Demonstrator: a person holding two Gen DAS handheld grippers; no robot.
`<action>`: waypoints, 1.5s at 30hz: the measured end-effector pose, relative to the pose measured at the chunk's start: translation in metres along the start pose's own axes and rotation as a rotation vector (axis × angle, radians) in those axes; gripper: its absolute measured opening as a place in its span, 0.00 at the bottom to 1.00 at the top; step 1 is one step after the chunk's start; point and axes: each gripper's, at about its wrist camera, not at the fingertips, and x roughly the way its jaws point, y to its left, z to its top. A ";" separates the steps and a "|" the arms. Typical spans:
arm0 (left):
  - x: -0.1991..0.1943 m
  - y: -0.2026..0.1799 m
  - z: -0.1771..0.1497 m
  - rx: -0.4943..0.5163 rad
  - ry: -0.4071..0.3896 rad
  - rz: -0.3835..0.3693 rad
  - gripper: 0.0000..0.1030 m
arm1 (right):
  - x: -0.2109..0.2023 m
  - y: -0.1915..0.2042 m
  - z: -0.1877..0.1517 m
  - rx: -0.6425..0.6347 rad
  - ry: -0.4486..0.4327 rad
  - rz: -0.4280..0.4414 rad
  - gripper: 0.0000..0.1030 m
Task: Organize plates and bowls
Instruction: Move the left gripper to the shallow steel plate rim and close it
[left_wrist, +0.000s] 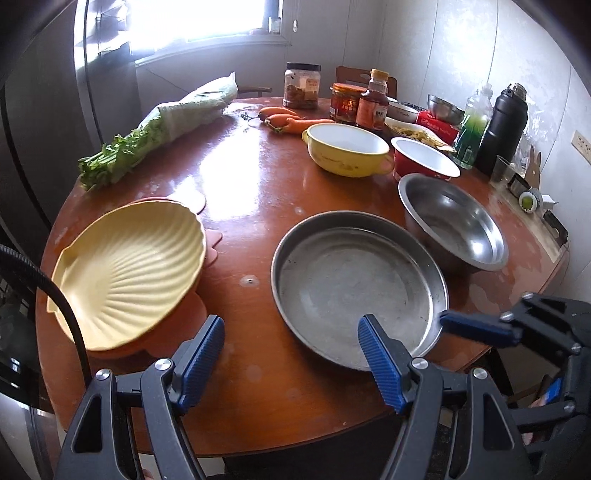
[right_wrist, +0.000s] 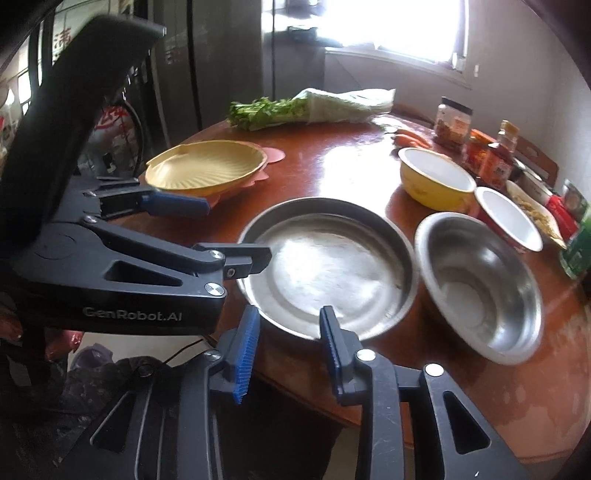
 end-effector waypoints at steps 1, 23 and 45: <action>0.001 -0.001 0.000 -0.002 0.002 0.000 0.72 | -0.004 -0.003 -0.002 0.004 -0.003 -0.019 0.37; 0.026 -0.004 0.004 -0.017 0.037 -0.006 0.72 | 0.026 -0.061 0.004 0.291 -0.020 -0.055 0.34; 0.010 -0.013 -0.003 0.014 -0.070 0.030 0.46 | 0.020 -0.045 0.005 0.259 -0.041 -0.146 0.25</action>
